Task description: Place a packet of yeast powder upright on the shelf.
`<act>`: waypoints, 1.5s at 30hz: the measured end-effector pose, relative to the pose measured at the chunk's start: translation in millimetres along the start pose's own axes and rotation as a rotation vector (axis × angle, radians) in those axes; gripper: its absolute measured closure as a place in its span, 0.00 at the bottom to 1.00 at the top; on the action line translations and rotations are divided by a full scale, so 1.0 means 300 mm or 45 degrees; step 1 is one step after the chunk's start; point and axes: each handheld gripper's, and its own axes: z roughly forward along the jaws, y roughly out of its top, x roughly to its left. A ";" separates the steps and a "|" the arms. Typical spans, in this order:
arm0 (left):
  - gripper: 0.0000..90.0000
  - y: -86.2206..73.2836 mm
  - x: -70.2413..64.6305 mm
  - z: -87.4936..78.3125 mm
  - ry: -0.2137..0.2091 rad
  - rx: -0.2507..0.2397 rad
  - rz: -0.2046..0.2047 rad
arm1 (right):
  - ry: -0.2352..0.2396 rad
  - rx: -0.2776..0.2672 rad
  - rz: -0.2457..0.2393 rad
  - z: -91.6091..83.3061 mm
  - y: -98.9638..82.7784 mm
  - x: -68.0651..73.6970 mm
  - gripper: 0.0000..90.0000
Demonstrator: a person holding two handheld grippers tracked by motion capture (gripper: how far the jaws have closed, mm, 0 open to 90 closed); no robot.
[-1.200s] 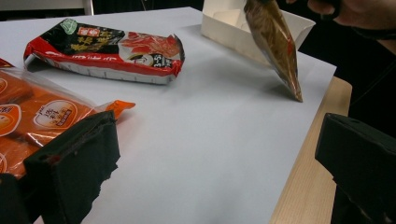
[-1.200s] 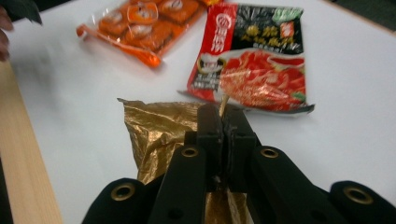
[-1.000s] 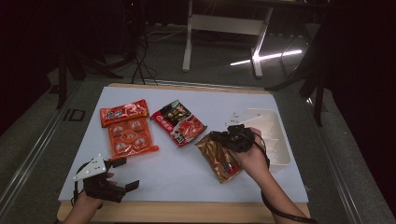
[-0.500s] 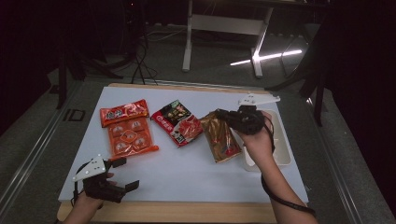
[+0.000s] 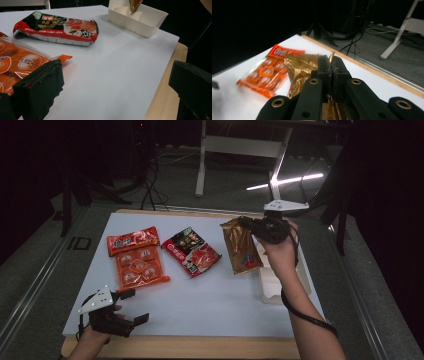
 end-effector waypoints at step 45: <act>0.00 -0.006 0.009 0.005 0.008 0.015 -0.017 | -0.342 -0.119 0.302 -0.004 -0.051 -0.519 0.97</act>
